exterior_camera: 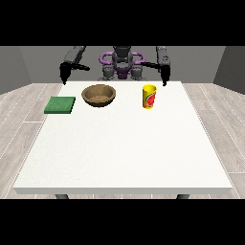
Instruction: Pick the cup and pour the ball into the bowl, then pick the bowl and place it on the pad
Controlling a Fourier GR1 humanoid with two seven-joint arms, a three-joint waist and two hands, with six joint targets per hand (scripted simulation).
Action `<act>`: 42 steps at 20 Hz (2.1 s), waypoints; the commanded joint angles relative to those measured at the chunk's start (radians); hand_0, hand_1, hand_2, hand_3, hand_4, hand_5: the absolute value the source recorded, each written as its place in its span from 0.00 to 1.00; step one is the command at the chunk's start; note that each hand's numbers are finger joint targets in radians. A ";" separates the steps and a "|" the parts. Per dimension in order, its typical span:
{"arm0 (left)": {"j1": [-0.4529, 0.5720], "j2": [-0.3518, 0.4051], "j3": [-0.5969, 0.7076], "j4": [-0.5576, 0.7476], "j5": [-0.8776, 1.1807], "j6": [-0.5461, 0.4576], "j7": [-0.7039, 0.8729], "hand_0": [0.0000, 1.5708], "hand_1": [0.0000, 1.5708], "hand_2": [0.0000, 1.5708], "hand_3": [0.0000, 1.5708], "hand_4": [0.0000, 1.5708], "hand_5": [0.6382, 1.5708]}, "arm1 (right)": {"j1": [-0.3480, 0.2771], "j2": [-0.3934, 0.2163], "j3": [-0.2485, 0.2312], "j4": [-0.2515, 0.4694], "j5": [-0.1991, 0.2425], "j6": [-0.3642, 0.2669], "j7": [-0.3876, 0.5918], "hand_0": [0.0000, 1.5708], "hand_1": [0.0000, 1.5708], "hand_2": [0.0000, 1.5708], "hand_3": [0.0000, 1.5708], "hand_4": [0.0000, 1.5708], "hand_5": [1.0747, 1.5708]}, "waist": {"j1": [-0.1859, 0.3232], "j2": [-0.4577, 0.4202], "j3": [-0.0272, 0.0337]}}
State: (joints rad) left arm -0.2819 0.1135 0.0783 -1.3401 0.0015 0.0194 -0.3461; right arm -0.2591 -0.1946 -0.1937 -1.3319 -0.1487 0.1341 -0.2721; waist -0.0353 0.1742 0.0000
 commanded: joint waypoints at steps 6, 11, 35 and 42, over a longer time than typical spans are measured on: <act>-0.050 -0.024 0.065 0.286 -0.025 0.051 -0.285 0.00 0.00 0.00 0.00 0.00 0.66 | -0.005 -0.069 -0.052 0.065 -0.062 0.117 -0.068 0.00 0.00 0.00 0.00 0.00 0.98 | -0.070 0.055 -0.0004; -0.106 -0.072 0.042 0.389 -0.048 0.094 -0.325 0.00 0.00 0.00 0.00 0.00 0.67 | -0.028 -0.080 -0.074 0.198 -0.034 0.124 -0.174 0.00 0.00 0.00 0.00 0.00 0.97 | -0.029 0.053 0.0001; -0.249 -0.009 -0.090 0.545 -0.430 0.544 -0.158 0.87 0.87 1.00 1.00 0.65 0.96 | -0.096 -0.270 -0.194 0.439 -0.122 0.265 -0.122 0.00 0.00 0.04 0.00 0.00 0.97 | -0.028 -0.090 0.0033; -0.310 -0.021 -0.270 0.509 -0.672 0.518 0.168 0.88 0.88 1.00 1.00 0.73 1.00 | 0.005 -0.308 -0.208 0.574 -0.068 0.261 -0.180 0.00 0.00 0.00 0.00 0.00 0.98 | 0.072 -0.237 0.0032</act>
State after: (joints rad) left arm -0.5633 0.0938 -0.1054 -0.8192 -0.5447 0.5338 -0.3371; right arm -0.2999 -0.4742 -0.3929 -0.8243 -0.2338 0.3791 -0.4327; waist -0.0030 0.0131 0.0030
